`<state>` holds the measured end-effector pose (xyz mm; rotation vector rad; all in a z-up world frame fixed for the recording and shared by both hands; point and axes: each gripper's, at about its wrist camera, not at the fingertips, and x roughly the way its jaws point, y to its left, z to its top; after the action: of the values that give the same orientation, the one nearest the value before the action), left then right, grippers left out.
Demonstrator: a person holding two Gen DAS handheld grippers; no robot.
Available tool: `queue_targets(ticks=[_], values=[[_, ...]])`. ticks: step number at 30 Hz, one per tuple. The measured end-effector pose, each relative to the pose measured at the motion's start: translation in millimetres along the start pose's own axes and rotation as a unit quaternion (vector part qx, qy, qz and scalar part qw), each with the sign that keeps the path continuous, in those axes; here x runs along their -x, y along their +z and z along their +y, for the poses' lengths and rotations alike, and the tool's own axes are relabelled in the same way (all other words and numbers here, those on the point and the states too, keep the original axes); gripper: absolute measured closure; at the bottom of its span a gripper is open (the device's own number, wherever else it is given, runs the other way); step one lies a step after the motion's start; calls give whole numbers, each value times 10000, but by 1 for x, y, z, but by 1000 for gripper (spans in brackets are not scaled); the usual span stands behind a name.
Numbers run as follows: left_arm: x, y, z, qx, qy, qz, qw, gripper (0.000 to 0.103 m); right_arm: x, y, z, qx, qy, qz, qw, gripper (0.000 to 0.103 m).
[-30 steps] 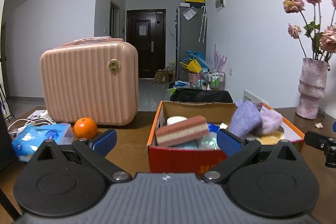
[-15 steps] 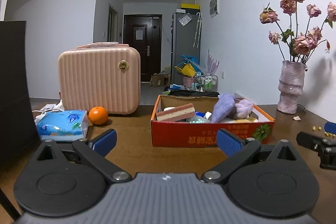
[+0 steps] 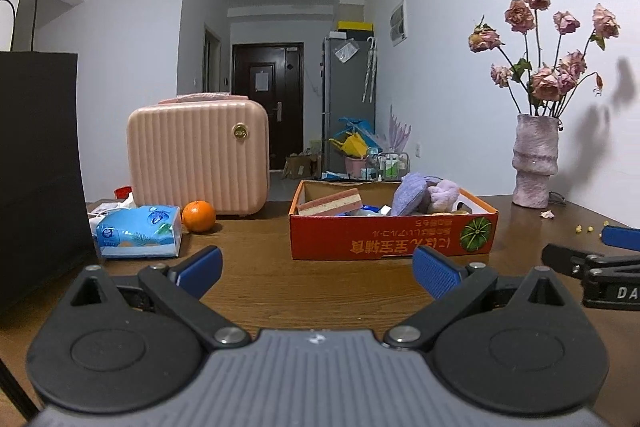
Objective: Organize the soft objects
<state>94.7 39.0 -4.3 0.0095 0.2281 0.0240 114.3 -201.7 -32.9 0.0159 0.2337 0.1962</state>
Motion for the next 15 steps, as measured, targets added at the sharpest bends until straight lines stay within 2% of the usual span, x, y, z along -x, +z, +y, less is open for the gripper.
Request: queue_targets(ticks=[15], values=[[-3, -2, 1, 17, -23, 26, 10000, 0, -3, -3, 0, -22, 2, 9, 10000, 0]])
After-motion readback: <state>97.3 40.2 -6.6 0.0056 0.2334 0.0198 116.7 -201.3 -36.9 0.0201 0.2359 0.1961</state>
